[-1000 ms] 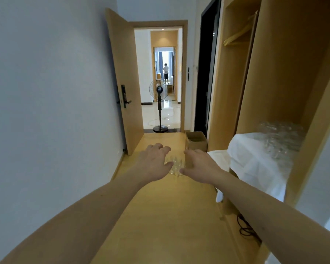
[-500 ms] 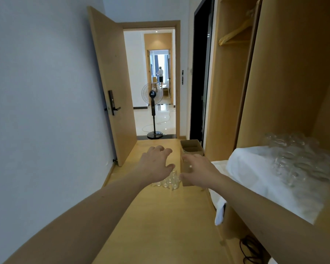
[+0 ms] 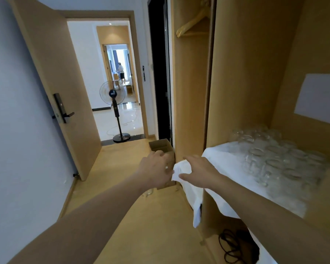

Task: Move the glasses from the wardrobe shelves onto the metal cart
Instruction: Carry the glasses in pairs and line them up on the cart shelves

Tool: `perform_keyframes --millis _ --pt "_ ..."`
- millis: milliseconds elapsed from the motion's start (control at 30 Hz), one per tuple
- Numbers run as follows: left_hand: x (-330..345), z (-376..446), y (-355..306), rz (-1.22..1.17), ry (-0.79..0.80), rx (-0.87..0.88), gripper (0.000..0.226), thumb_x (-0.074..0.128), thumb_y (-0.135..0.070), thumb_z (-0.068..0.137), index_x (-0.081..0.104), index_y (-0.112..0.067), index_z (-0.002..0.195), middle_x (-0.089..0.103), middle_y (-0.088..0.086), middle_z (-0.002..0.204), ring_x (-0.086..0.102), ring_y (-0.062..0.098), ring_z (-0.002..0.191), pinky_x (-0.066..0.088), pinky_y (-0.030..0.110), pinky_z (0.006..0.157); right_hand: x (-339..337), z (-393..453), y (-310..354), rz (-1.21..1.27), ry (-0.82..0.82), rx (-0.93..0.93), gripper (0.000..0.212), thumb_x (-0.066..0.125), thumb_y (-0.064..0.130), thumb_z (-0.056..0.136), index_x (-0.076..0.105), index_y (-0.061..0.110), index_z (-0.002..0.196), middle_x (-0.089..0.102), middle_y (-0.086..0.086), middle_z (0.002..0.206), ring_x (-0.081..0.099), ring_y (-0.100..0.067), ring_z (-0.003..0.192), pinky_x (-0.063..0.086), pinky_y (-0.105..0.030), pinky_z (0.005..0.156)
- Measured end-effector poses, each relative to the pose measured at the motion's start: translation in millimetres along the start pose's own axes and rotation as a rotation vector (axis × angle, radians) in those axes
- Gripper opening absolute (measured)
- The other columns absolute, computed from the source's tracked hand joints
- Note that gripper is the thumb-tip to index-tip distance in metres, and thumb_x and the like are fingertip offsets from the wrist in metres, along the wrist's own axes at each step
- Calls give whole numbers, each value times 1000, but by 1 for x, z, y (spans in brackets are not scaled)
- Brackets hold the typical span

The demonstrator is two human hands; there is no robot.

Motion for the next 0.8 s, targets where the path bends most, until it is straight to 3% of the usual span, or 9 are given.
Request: perform_keyframes --millis 167,300,800 --pt "11 73 -8 -31 -6 163 56 55 -49 96 46 -25 145 53 6 141 46 30 129 48 48 101 -7 30 -35 -29 -44 147 77 63 60 88 33 31 154 36 3 160 36 -25 144 38 -47 115" --pt "15 131 -19 -52 -13 275 59 54 -52 97 44 -22 147 47 5 149 42 29 135 45 45 107 -22 54 -59 -79 -82 278 77 64 55 90 33 26 154 38 -3 156 38 -28 141 39 -44 112" --pt "39 273 -54 -129 26 714 54 55 -50 97 47 -25 144 56 2 136 50 28 123 49 44 98 -43 100 -118 -117 -200 688 78 66 54 88 34 27 154 44 -6 151 42 -27 138 42 -43 110"
Point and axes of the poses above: each hand's wrist, its own z-axis towards the middle knuckle, its own x-axis out of the palm, y = z × x, the point moved 3 cm from there along z, towards the middle knuckle
